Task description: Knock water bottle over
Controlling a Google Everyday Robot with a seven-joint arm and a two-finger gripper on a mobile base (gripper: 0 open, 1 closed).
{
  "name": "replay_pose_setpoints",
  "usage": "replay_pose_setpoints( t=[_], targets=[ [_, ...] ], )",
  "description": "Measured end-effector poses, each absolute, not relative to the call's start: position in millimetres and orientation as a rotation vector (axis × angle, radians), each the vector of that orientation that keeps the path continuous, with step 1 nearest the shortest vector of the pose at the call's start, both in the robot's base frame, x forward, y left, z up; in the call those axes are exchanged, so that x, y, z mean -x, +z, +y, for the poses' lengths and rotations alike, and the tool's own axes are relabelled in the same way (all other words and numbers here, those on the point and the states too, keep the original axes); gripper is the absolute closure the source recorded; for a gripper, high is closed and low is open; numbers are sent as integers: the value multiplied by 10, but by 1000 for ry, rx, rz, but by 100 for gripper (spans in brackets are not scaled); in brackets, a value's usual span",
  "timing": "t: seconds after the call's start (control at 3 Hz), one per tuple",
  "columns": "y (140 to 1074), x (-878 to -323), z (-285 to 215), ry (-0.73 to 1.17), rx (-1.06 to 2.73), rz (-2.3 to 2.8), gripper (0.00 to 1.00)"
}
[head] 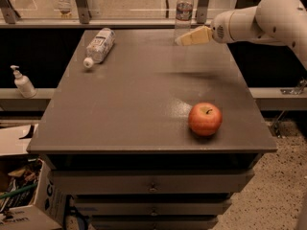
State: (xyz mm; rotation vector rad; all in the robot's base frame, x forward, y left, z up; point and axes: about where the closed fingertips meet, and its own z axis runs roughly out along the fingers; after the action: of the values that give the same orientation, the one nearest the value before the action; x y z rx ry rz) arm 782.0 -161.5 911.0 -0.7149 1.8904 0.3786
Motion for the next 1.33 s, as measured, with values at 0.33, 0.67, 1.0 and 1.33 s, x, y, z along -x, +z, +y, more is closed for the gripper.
replay_pose_setpoints(
  t=[0.33,0.67,1.0,1.33],
  targets=[
    [9033,-8323,-1596,403,646,1850,0],
    [8997,-8669,-1574,430,608,1811,0],
    [9025,-8903,-1465,483,589,1766,0],
    [9113,-9028,-1280,528,598,1728,0]
  ],
)
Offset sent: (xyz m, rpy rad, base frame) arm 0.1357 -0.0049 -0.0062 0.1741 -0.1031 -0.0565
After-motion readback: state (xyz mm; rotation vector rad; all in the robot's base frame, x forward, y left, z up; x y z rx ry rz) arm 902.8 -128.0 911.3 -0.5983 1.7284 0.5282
